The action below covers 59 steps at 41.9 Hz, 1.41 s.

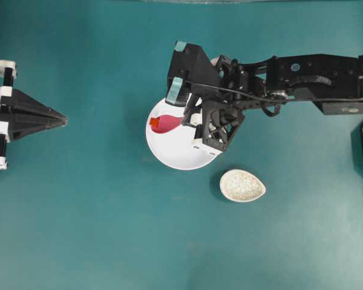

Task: Grip the spoon and scoop the red block from the bowl with right arm.

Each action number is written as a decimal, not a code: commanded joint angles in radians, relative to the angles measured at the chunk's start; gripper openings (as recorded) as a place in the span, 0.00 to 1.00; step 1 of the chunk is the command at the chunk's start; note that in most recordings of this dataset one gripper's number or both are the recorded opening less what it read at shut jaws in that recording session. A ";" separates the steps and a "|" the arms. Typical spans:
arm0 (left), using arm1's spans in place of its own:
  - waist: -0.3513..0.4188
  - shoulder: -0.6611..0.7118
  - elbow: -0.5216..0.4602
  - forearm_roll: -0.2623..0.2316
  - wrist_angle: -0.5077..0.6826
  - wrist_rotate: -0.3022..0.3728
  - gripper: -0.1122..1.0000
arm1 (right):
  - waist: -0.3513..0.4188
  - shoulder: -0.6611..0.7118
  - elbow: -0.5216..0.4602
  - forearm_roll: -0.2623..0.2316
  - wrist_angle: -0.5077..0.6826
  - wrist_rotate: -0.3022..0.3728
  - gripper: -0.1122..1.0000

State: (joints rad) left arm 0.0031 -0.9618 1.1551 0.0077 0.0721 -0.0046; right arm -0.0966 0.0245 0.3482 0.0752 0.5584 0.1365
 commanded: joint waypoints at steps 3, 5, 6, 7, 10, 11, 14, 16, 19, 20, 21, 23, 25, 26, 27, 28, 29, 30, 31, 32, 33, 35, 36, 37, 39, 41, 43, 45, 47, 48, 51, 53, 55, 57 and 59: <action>-0.002 0.008 -0.017 0.002 -0.005 -0.002 0.10 | 0.002 -0.049 0.006 0.000 -0.028 0.003 0.32; -0.002 0.009 -0.017 0.002 -0.005 -0.002 0.10 | 0.003 -0.054 0.012 0.000 -0.034 0.003 0.32; 0.000 0.008 -0.017 0.002 -0.005 -0.002 0.10 | 0.002 -0.057 0.015 0.000 -0.037 0.003 0.32; -0.002 0.008 -0.017 0.002 -0.005 -0.002 0.10 | 0.002 -0.060 0.021 0.000 -0.043 0.003 0.32; -0.002 0.008 -0.017 0.002 -0.005 -0.002 0.10 | 0.003 -0.069 0.034 0.000 -0.054 0.003 0.32; -0.002 0.008 -0.015 0.002 -0.006 -0.003 0.10 | 0.002 -0.072 0.040 0.000 -0.060 0.005 0.32; -0.002 0.008 -0.017 0.002 -0.005 -0.008 0.10 | 0.002 -0.084 0.055 0.000 -0.074 0.003 0.32; -0.002 0.009 -0.015 0.002 -0.005 -0.011 0.10 | 0.003 -0.091 0.064 0.000 -0.083 0.003 0.32; -0.002 0.008 -0.015 0.002 -0.005 -0.017 0.10 | 0.003 -0.101 0.080 0.000 -0.103 0.005 0.32; -0.002 0.008 -0.015 0.002 -0.005 -0.018 0.10 | 0.002 -0.106 0.087 0.002 -0.114 0.005 0.32; -0.002 0.008 -0.015 0.002 -0.005 -0.018 0.10 | 0.003 -0.110 0.092 0.002 -0.121 0.003 0.32; -0.002 0.008 -0.017 0.002 -0.005 -0.018 0.10 | 0.003 -0.118 0.106 0.000 -0.140 0.005 0.32; -0.002 0.008 -0.017 0.002 -0.005 -0.020 0.10 | 0.003 -0.126 0.118 0.002 -0.158 0.005 0.32; -0.002 0.008 -0.017 0.002 -0.005 -0.018 0.10 | 0.003 -0.129 0.126 0.000 -0.170 0.005 0.32; -0.002 0.008 -0.017 0.002 -0.005 -0.020 0.10 | 0.003 -0.132 0.132 0.000 -0.178 0.003 0.32; -0.002 0.008 -0.017 0.002 -0.005 -0.020 0.10 | 0.003 -0.135 0.140 0.002 -0.190 0.003 0.32; -0.002 0.008 -0.017 0.002 -0.005 -0.020 0.10 | 0.003 -0.137 0.144 0.000 -0.198 0.003 0.32; 0.000 0.008 -0.018 0.002 -0.005 -0.020 0.10 | 0.003 -0.138 0.149 0.000 -0.206 0.003 0.32; 0.000 0.008 -0.017 0.002 -0.005 -0.020 0.10 | 0.006 -0.141 0.155 0.000 -0.218 0.003 0.32; -0.002 0.008 -0.018 0.002 -0.005 -0.020 0.10 | 0.006 -0.141 0.160 0.000 -0.225 0.003 0.32; -0.002 0.008 -0.017 0.000 -0.005 -0.020 0.10 | 0.008 -0.143 0.166 0.000 -0.238 0.003 0.32; 0.000 0.008 -0.017 0.002 -0.005 -0.021 0.10 | 0.011 -0.144 0.176 0.002 -0.259 0.003 0.32; -0.002 0.008 -0.017 0.002 -0.005 -0.023 0.10 | 0.011 -0.146 0.181 0.002 -0.267 0.003 0.32; -0.002 0.008 -0.017 0.002 -0.005 -0.025 0.10 | 0.012 -0.144 0.184 0.002 -0.276 0.003 0.32; -0.002 0.008 -0.015 0.002 -0.005 -0.031 0.10 | 0.015 -0.146 0.198 0.000 -0.299 0.003 0.32; -0.002 0.009 -0.017 0.002 -0.005 -0.037 0.10 | 0.015 -0.144 0.207 0.000 -0.321 0.003 0.32; -0.002 0.008 -0.017 0.002 -0.006 -0.041 0.10 | 0.017 -0.146 0.221 0.000 -0.348 0.002 0.32; -0.002 0.005 -0.018 0.002 -0.005 -0.043 0.10 | 0.017 -0.149 0.233 -0.002 -0.377 0.002 0.32; -0.002 0.003 -0.018 0.002 -0.006 -0.043 0.10 | 0.018 -0.152 0.247 -0.002 -0.410 0.000 0.32; -0.002 0.002 -0.018 0.002 -0.006 -0.043 0.10 | 0.018 -0.155 0.256 -0.002 -0.431 -0.005 0.32; -0.002 -0.002 -0.018 0.000 -0.006 -0.041 0.10 | 0.018 -0.166 0.279 -0.003 -0.485 -0.008 0.32; -0.002 -0.003 -0.020 0.002 -0.009 -0.041 0.10 | 0.017 -0.176 0.296 -0.008 -0.523 -0.011 0.32; -0.002 -0.005 -0.020 0.002 -0.012 -0.041 0.10 | 0.018 -0.187 0.318 -0.014 -0.558 -0.011 0.32; 0.000 -0.005 -0.020 0.002 -0.012 -0.041 0.10 | 0.018 -0.199 0.341 -0.017 -0.592 -0.011 0.32; -0.002 -0.003 -0.020 0.002 -0.012 -0.041 0.10 | 0.018 -0.209 0.359 -0.020 -0.615 -0.011 0.32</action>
State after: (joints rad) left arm 0.0015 -0.9695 1.1551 0.0077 0.0690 -0.0460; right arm -0.0813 -0.1457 0.6964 0.0629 -0.0077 0.1289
